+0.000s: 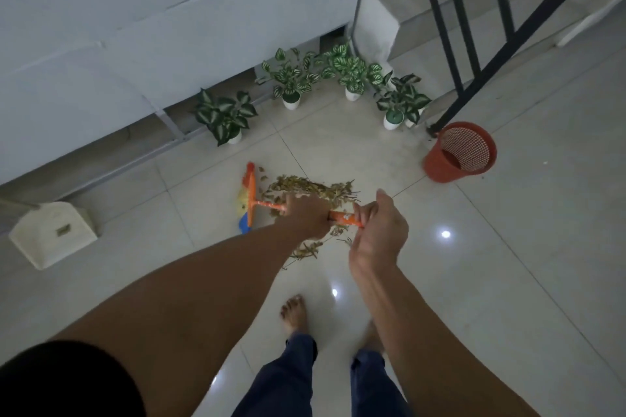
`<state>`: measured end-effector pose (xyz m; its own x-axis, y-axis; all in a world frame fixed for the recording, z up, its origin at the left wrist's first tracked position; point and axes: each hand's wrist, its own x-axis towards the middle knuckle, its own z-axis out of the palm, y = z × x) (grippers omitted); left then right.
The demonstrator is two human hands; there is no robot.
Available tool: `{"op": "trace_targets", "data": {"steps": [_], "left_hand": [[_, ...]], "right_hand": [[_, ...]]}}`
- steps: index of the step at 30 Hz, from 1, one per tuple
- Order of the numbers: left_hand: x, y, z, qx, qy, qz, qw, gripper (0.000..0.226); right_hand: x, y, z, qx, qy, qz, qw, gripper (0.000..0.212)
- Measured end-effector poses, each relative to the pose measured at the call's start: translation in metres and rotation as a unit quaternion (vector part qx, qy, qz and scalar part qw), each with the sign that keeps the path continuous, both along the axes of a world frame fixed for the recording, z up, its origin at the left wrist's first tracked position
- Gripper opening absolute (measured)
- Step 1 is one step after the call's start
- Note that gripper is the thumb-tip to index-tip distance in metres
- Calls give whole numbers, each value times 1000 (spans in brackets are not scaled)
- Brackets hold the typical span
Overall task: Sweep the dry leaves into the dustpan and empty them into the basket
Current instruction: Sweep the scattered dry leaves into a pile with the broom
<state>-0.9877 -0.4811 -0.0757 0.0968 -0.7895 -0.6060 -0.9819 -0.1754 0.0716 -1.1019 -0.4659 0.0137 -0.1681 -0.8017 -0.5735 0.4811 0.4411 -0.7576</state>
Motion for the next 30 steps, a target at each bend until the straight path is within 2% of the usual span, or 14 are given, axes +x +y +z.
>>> {"op": "trace_targets", "data": {"steps": [3, 6, 11, 15, 20, 22, 25, 28, 30], "left_hand": [[-26, -10, 12, -24, 63, -7, 998, 30], [-49, -21, 28, -36, 85, -26, 995, 27], [-36, -30, 44, -54, 64, -59, 995, 33], [-4, -31, 29, -40, 49, -39, 997, 25], [-10, -31, 18, -8, 63, -52, 997, 29], [-31, -32, 20, 1, 78, -73, 994, 29], [-67, -38, 32, -8, 104, -95, 990, 25], [-87, -46, 51, -36, 115, -86, 989, 19], [-89, -48, 60, -52, 93, -70, 992, 19]], "right_hand": [[-17, -4, 20, -19, 21, -21, 999, 57], [-41, -10, 45, -33, 1, -46, 998, 52], [-36, -19, 57, -43, -20, -58, 997, 52], [-3, -21, 41, -11, -21, -82, 996, 60], [-1, -19, 27, 23, 16, -112, 993, 60], [-21, -16, 33, 8, 35, -112, 993, 50], [-59, -16, 50, -37, 118, -77, 989, 35], [-81, -27, 64, -51, 41, -96, 993, 31], [-84, -34, 71, -53, 30, -81, 995, 34]]}}
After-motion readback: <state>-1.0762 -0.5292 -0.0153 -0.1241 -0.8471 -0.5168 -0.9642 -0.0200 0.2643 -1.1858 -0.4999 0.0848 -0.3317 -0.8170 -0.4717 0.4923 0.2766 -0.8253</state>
